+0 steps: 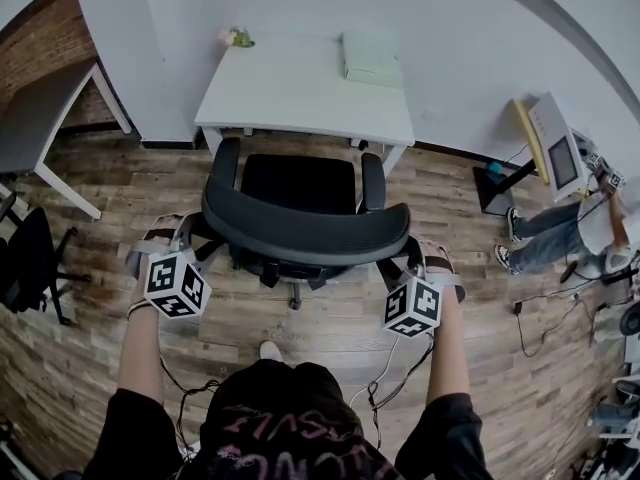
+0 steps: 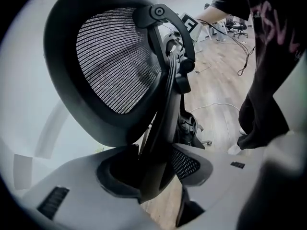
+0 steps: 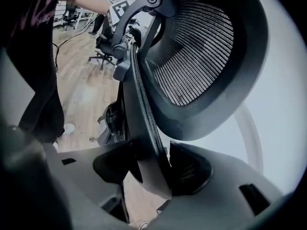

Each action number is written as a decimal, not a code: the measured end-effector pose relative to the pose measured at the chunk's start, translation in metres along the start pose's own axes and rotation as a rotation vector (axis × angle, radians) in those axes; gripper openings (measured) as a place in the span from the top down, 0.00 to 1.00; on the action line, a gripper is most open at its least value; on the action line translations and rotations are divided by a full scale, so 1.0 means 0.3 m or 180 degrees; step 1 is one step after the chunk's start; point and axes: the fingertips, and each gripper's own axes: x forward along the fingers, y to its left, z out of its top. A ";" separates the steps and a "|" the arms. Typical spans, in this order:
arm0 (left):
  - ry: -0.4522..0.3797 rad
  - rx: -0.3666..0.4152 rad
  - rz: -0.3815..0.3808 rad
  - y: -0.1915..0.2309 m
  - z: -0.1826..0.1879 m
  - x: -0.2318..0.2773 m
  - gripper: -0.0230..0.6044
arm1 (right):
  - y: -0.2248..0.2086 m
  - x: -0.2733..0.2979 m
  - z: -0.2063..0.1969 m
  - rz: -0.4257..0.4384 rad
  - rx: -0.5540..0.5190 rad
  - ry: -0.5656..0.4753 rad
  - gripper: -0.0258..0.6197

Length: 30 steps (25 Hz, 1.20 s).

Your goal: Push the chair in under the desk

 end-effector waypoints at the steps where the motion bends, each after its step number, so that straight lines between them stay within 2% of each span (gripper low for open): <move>1: -0.0009 0.0010 -0.0001 0.013 -0.004 0.011 0.61 | -0.008 0.012 0.003 -0.0012 0.0008 0.0009 0.60; 15: 0.0000 0.0003 -0.0020 0.197 -0.019 0.181 0.61 | -0.177 0.197 0.006 -0.0129 -0.0067 0.0021 0.60; 30: 0.0180 -0.0133 0.0040 0.449 0.029 0.427 0.61 | -0.466 0.463 -0.047 -0.0118 -0.0190 -0.0111 0.60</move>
